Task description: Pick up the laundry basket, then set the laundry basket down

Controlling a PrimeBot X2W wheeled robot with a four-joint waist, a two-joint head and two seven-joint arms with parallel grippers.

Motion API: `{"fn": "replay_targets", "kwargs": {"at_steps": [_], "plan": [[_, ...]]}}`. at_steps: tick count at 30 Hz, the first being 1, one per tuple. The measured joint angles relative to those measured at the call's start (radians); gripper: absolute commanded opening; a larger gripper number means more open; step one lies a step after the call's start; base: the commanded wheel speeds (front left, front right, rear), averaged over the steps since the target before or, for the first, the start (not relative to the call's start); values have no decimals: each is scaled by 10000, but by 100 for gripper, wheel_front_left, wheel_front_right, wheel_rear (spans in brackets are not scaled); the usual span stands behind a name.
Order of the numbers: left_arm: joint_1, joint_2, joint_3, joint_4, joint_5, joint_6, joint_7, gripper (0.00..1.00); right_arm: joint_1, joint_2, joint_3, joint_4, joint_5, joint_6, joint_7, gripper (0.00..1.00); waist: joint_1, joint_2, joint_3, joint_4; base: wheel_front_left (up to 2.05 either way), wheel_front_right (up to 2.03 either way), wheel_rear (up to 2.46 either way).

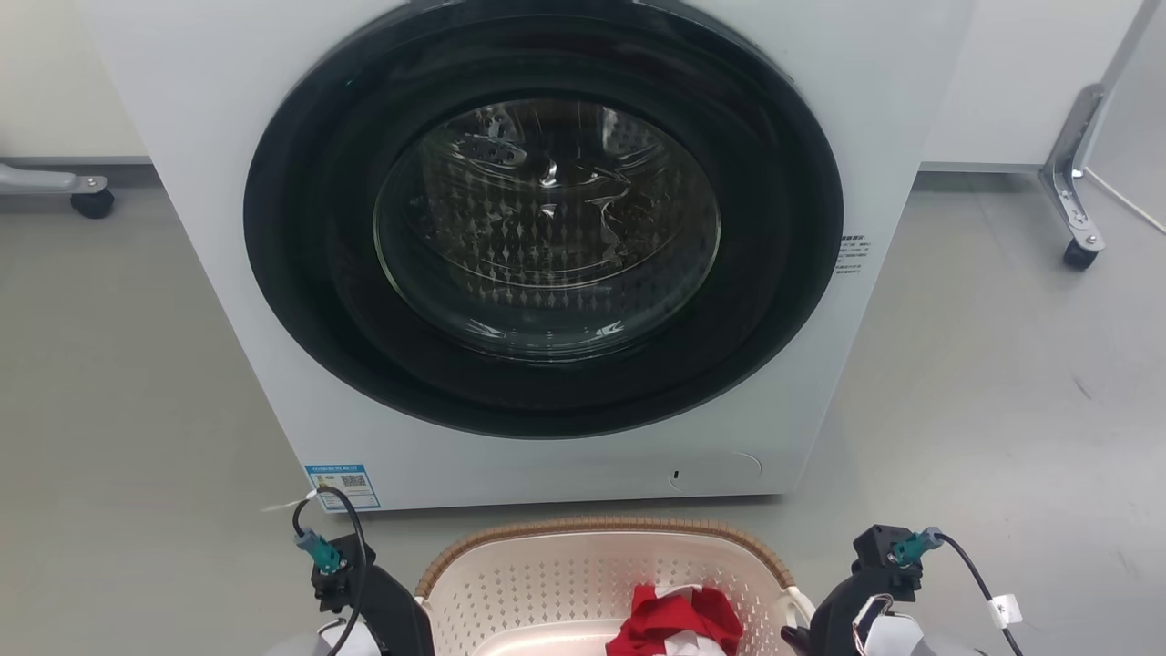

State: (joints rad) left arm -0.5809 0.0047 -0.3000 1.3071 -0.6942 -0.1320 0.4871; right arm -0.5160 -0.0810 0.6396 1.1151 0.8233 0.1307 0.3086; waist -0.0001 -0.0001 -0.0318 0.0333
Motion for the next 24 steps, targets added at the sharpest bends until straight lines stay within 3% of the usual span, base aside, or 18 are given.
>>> {"fn": "replay_targets", "kwargs": {"at_steps": [24], "plan": [[221,6,-25,-2,-84,100,56,0,199,-153,353,-224,734,-6,307,0,1,1,-218,-45,0,0,0]]}}
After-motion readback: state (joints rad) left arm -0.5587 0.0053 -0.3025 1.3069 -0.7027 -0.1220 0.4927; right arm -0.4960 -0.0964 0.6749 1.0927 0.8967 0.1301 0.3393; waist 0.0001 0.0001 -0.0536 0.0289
